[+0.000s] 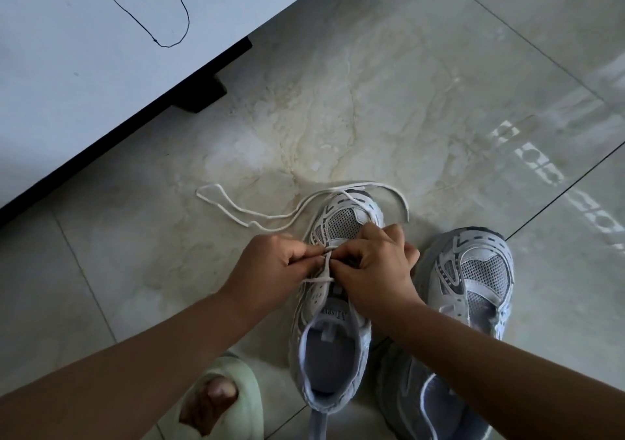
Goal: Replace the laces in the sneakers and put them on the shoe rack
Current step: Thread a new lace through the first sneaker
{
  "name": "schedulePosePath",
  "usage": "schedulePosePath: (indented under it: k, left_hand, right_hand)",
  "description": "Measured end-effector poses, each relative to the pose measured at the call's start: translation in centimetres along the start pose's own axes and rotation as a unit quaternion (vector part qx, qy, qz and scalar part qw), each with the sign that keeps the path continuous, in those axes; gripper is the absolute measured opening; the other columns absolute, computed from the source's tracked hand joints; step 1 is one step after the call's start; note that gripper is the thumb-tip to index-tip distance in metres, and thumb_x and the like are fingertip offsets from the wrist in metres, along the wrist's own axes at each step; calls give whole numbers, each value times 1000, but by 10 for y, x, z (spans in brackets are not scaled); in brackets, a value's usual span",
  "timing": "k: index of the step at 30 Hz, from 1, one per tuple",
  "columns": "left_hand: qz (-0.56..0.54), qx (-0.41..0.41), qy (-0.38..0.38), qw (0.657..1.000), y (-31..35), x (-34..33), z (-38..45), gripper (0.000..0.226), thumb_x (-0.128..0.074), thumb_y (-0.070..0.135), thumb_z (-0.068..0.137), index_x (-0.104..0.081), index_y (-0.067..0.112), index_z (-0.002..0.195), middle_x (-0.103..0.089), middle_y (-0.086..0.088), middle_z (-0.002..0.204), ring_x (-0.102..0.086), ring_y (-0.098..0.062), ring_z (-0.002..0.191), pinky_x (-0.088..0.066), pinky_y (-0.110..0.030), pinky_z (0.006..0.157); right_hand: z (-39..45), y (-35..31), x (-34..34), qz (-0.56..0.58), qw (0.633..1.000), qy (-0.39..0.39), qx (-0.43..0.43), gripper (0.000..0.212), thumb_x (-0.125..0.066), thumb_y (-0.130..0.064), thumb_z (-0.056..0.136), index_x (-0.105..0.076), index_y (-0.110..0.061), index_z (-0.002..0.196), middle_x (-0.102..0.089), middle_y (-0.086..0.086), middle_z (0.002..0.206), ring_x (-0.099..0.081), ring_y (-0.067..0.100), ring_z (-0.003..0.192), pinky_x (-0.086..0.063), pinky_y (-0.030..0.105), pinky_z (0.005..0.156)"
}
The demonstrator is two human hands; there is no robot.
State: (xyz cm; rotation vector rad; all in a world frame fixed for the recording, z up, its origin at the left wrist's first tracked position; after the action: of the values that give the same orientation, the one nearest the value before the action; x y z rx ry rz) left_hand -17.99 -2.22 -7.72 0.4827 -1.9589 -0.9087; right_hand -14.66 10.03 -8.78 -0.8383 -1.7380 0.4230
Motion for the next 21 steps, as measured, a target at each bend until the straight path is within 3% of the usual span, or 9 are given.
schedulePosePath:
  k: [2, 4, 7, 10, 12, 14, 17, 21]
  left_hand:
    - [38, -13, -15, 999, 4, -2, -5, 42, -57, 48, 73, -75, 19, 98, -60, -1, 69, -59, -13, 63, -49, -38, 60]
    - [71, 5, -43, 997, 7, -7, -11, 55, -50, 58, 66, -70, 24, 106, -58, 7, 86, -59, -8, 74, -51, -36, 68]
    - [126, 81, -44, 988, 5, -12, -16, 49, -60, 55, 66, -52, 32, 109, -52, 14, 105, -57, -8, 90, -50, -34, 79]
    - [167, 111, 4, 980, 4, -6, -14, 33, -64, 39, 74, -47, 26, 99, -55, 8, 97, -57, -18, 87, -48, -33, 75]
    - [161, 106, 34, 981, 1, 1, -11, 26, -66, 34, 76, -49, 23, 93, -57, 7, 88, -58, -19, 82, -47, -32, 70]
    - [110, 121, 56, 985, -4, 10, -12, 23, -70, 30, 74, -53, 23, 88, -61, 8, 80, -62, -15, 75, -50, -32, 67]
    - [69, 125, 67, 987, -7, 14, -17, 24, -72, 22, 73, -54, 25, 89, -64, 8, 76, -63, -10, 71, -51, -29, 64]
    - [2, 127, 71, 989, -12, 13, -20, 25, -68, 11, 76, -53, 25, 88, -64, 8, 80, -63, -2, 71, -50, -20, 64]
  right_hand:
    - [1, 1, 0, 15, 1000, 7, -1, 8, -67, -26, 75, -71, -28, 68, -43, -12, 70, -27, 8, 90, -13, 28, 70]
    - [2, 3, 2, 60, 998, 17, 5, 12, -69, -19, 73, -68, -26, 63, -45, -13, 69, -32, 12, 90, -21, 30, 73]
    - [2, -1, 3, 103, 994, 15, 29, 21, -69, -13, 68, -59, -26, 54, -44, -16, 65, -39, 15, 87, -36, 35, 74]
    - [3, -17, 5, 133, 988, 5, 73, 24, -61, -9, 62, -46, -23, 50, -42, -13, 65, -42, 10, 72, -34, 16, 63]
    - [7, -21, 8, 137, 987, 0, 88, 17, -60, -5, 62, -50, -13, 51, -43, -9, 67, -43, 8, 66, -32, 11, 58]
    - [9, -25, 6, 99, 989, -21, 106, 14, -64, -4, 67, -57, -11, 58, -44, -8, 71, -44, 12, 73, -32, 13, 62]
    - [9, -30, -4, 55, 990, -62, 118, 3, -69, -16, 72, -70, -18, 74, -46, -8, 81, -43, 17, 91, -36, 25, 73]
    - [2, -42, -13, -36, 986, -46, 156, 15, -62, -29, 68, -73, -26, 77, -52, -4, 81, -46, 24, 90, -33, 34, 75]
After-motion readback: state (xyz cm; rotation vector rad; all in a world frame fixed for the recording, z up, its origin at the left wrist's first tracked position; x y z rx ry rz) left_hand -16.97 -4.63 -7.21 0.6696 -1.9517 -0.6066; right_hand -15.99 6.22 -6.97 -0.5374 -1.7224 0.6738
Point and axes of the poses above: each hand's wrist, its own z-axis towards the middle knuckle, its own x-axis out of the back of the hand, y = z × x, the point moved 10 cm from there along z, towards the middle knuckle
